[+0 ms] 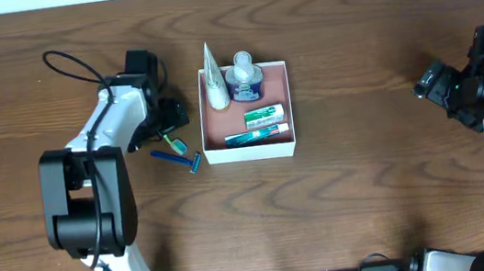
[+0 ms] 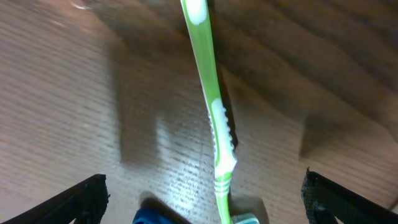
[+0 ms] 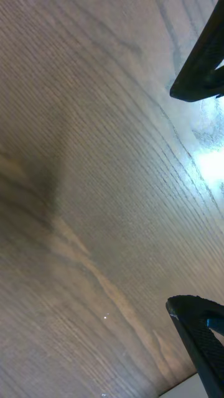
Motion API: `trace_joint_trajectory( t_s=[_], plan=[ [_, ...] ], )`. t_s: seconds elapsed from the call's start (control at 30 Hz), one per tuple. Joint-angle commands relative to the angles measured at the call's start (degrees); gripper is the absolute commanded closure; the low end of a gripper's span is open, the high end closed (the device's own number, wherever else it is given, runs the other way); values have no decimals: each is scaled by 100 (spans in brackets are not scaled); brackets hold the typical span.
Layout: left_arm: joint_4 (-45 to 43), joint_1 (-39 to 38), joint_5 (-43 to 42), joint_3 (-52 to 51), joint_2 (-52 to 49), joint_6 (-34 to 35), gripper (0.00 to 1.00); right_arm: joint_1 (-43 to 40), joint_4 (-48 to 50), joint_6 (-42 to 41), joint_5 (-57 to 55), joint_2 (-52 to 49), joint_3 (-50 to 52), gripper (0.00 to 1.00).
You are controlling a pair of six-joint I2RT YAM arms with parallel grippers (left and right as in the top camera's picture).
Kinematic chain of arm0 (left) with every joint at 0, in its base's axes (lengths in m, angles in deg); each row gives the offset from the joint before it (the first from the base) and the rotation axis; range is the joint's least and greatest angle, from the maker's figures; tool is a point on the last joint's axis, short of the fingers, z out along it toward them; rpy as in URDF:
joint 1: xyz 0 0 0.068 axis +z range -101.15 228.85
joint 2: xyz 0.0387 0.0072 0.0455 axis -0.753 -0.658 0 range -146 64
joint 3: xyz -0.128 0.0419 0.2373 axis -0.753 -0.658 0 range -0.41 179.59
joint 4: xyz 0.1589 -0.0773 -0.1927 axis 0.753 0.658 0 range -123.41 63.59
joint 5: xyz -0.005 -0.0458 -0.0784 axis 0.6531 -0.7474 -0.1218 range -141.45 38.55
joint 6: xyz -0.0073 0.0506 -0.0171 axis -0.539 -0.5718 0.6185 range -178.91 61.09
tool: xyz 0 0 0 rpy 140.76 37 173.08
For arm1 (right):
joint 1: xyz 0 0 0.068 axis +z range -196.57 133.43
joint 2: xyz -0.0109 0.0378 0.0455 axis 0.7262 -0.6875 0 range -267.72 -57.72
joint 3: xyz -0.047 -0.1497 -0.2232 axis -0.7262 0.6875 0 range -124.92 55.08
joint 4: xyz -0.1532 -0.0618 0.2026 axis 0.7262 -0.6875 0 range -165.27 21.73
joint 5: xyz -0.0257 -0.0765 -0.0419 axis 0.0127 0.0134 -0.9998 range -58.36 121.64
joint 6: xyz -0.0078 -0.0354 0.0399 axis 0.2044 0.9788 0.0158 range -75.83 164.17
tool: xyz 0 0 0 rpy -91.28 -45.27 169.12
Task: Pack container
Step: 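Move the left gripper back to the green toothbrush and grasp it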
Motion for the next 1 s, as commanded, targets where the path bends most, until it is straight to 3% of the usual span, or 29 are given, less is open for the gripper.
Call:
trace_joint_trajectory(
  t_s=[0.0,0.23,0.5,0.77,0.97],
  plan=[
    [-28,20,-13,-26,-120,48,1,-26,-7,-66,-72,46,-70,1],
    [-111,17,-9,-44,-238,48,0,-26,-7,-66,-72,46,-70,1],
    [42,17,-11,-76,-243,52,50,-26,-7,-63,-72,46,-70,1],
    [72,17,-13,-208,-243,74,88,-26,-7,-63,-72,46,-70,1],
    [85,17,-13,-208,-240,68,90,-26,-7,-63,-72,46,-70,1]
  ],
)
